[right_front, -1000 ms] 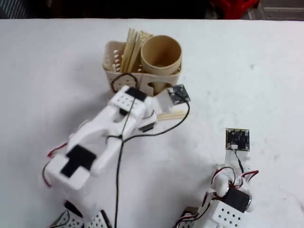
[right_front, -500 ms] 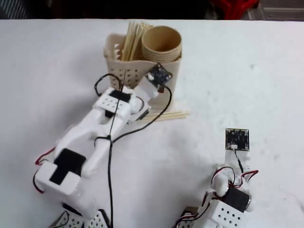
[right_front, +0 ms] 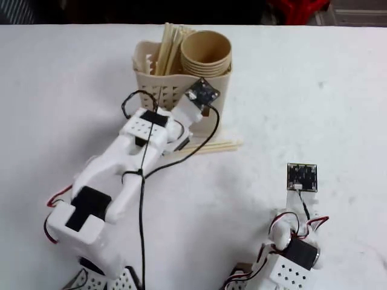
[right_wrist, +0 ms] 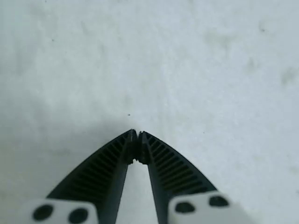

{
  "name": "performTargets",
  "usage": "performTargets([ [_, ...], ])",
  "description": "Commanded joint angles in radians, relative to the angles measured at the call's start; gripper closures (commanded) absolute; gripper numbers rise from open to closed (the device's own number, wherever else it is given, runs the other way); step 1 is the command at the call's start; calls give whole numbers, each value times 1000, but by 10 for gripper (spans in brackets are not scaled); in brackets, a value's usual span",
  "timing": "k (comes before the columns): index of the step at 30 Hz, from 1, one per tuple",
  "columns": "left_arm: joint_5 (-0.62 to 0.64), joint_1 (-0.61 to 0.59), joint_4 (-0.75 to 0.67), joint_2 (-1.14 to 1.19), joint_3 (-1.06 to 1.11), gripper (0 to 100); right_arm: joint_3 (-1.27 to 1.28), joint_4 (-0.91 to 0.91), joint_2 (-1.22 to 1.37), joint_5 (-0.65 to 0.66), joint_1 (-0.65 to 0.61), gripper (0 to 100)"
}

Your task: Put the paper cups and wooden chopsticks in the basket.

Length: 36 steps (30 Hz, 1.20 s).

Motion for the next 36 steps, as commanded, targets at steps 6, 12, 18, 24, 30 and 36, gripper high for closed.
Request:
performTargets([
  [6,5,16,86,10,18,954,9,2,-18,-6,5,981],
  [12,-54,54,26,-13,78,959,9,2,-18,-6,5,981],
  [18,-58,56,-72,-228,232,959,9,2,-18,-6,5,981],
  [24,-129,70,-155,-404,396,959,9,2,-18,-6,5,981],
  [30,-138,2,-161,-403,407,959,9,2,-18,-6,5,981],
  [36,-311,-16,-164,-291,400,959,9,2,-18,-6,5,981],
])
